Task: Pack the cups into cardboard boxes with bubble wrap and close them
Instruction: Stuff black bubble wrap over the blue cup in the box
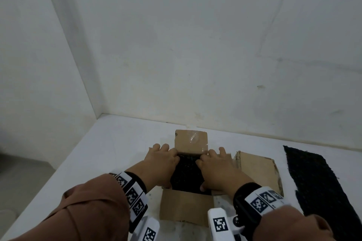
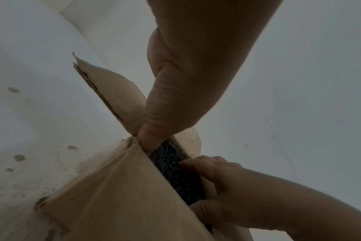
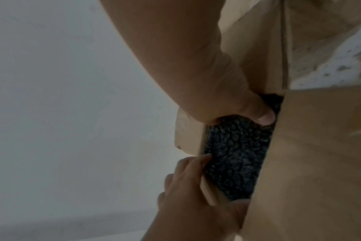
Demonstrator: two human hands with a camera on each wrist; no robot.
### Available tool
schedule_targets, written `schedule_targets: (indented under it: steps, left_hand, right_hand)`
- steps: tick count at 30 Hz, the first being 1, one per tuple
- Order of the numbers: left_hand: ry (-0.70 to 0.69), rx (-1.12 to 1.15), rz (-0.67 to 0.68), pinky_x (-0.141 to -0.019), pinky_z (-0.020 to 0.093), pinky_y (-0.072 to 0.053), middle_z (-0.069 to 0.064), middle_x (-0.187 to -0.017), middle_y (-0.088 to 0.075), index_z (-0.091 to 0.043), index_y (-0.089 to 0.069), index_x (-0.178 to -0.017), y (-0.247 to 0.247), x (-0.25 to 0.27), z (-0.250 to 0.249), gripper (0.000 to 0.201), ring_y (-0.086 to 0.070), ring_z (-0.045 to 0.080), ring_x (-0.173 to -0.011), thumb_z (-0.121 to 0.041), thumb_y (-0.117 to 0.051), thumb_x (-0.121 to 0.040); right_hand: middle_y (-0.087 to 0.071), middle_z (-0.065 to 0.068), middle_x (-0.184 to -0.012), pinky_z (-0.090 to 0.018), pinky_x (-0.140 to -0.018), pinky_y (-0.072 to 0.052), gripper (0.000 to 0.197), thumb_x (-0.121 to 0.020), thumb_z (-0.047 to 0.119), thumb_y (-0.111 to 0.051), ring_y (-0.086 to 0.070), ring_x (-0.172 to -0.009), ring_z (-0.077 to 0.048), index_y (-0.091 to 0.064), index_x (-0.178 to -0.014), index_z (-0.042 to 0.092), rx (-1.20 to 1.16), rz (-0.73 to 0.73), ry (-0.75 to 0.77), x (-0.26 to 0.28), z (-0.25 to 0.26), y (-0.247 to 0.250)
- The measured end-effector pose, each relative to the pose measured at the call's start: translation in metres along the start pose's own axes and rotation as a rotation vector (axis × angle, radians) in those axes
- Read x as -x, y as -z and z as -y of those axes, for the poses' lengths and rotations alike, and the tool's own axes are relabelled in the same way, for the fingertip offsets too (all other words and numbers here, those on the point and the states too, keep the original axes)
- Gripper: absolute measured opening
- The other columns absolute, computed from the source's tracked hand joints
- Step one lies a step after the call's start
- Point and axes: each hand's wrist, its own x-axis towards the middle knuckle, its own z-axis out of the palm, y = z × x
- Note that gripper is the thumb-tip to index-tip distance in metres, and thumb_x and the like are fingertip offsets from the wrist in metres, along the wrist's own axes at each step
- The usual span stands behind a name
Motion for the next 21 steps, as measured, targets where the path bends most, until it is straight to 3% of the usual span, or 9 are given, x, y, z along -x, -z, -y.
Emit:
schedule_targets:
  steps: [7,15,19,21]
  left_hand:
    - [-0.008,-0.026,0.046,-0.092,0.042,-0.03,0.004,-0.121,-0.05,-0.02,-0.054,-0.119,-0.003,0.001,-0.006,0.043,-0.041,0.027,-0.113,-0.037,-0.062,-0.081]
    - [0.033,0.064,0.126,-0.096,0.042,-0.029,0.004,-0.124,-0.05,-0.021,-0.049,-0.125,-0.003,-0.004,-0.012,0.045,-0.038,0.027,-0.116,-0.033,-0.059,-0.083]
    - [0.107,0.273,0.243,-0.091,0.041,-0.031,0.002,-0.117,-0.05,-0.031,-0.05,-0.122,0.018,-0.002,-0.007,0.05,-0.039,0.029,-0.114,-0.03,-0.061,-0.074]
    - [0.151,0.396,0.201,-0.096,0.042,-0.034,0.002,-0.124,-0.048,-0.034,-0.047,-0.127,0.037,-0.005,-0.012,0.052,-0.042,0.031,-0.116,-0.032,-0.058,-0.076]
  right_hand:
    - [-0.043,-0.006,-0.134,-0.059,-0.111,-0.003,0.065,-0.073,0.041,-0.059,-0.028,-0.129,-0.032,-0.043,-0.133,0.02,-0.1,0.041,-0.04,0.004,-0.006,0.008]
    - [-0.04,-0.008,-0.138,-0.061,-0.111,-0.001,0.069,-0.08,0.034,-0.055,-0.023,-0.133,-0.036,-0.03,-0.141,0.017,-0.08,-0.019,-0.081,0.001,0.009,-0.016]
    - [-0.035,0.001,-0.148,-0.057,-0.113,-0.001,0.068,-0.08,0.034,-0.056,-0.015,-0.141,-0.029,-0.029,-0.142,0.029,-0.334,-0.047,-0.074,0.014,-0.006,-0.011]
    - [-0.037,0.005,-0.147,-0.05,-0.114,-0.006,0.057,-0.083,0.032,-0.053,-0.019,-0.141,-0.022,-0.036,-0.138,0.032,-0.51,-0.151,-0.142,0.025,-0.02,-0.005]
